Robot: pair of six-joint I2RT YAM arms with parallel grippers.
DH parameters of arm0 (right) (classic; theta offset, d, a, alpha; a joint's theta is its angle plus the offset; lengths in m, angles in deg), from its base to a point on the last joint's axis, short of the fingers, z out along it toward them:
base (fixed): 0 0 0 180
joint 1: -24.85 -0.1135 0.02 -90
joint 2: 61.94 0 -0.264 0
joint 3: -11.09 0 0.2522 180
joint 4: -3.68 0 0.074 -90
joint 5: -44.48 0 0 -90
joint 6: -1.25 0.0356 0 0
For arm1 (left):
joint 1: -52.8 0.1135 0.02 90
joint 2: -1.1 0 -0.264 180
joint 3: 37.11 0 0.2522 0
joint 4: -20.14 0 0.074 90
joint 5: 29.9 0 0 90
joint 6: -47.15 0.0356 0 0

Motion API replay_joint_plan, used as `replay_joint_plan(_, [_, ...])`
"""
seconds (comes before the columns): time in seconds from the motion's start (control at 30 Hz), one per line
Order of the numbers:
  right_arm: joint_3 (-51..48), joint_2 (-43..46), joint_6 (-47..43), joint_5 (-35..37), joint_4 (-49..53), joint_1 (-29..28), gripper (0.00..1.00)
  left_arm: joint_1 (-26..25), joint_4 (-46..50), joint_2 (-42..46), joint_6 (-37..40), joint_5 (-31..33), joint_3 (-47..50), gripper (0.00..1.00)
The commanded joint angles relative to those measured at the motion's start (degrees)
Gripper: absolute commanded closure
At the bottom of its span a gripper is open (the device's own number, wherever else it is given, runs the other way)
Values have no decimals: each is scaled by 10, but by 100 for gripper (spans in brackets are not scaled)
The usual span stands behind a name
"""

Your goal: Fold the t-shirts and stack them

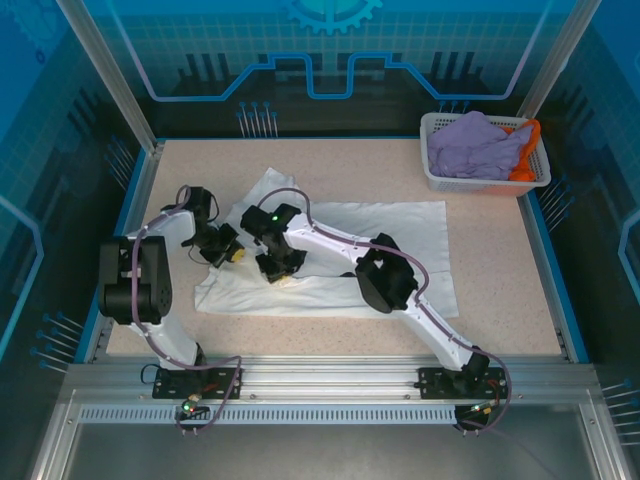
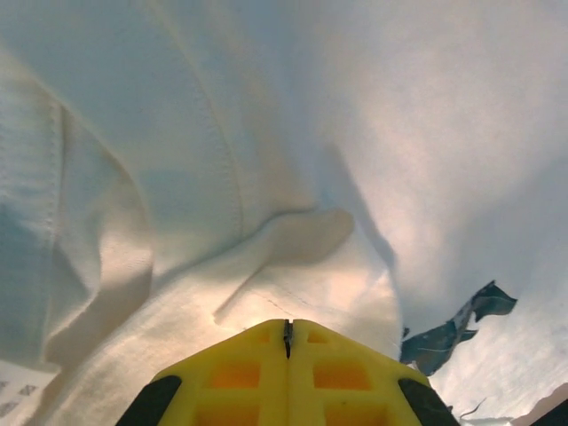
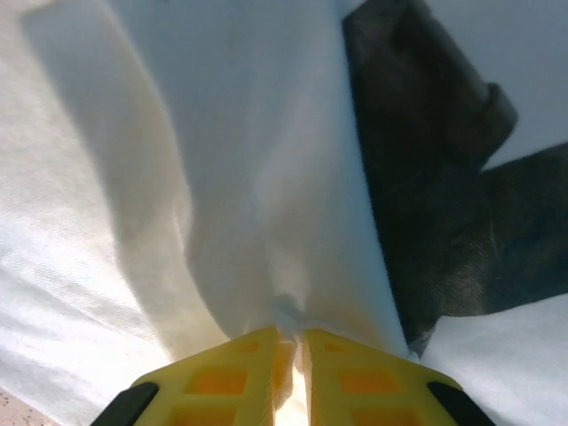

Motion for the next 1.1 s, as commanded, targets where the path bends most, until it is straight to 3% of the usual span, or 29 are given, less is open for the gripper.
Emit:
replay_joint_plan(0.0, [-24,53,28,10,-13,15,89,-4,23,21,7,9,-20,100])
replay_joint_plan(0.17, [-51,75,67,3,-32,36,90,-4,25,19,5,1,-25,100])
replay_joint_plan(0.27, [-59,82,80,-2,-39,47,90,-4,30,21,17,10,-18,85])
replay_joint_plan(0.4, [-61,77,84,-12,-44,53,90,-7,19,13,17,-3,5,83])
replay_joint_plan(0.87, [-81,58,134,-30,-29,91,90,-26,21,2,18,8,13,52])
replay_joint_plan(1.07, [-105,59,149,-48,-44,106,90,-26,19,3,13,6,6,50])
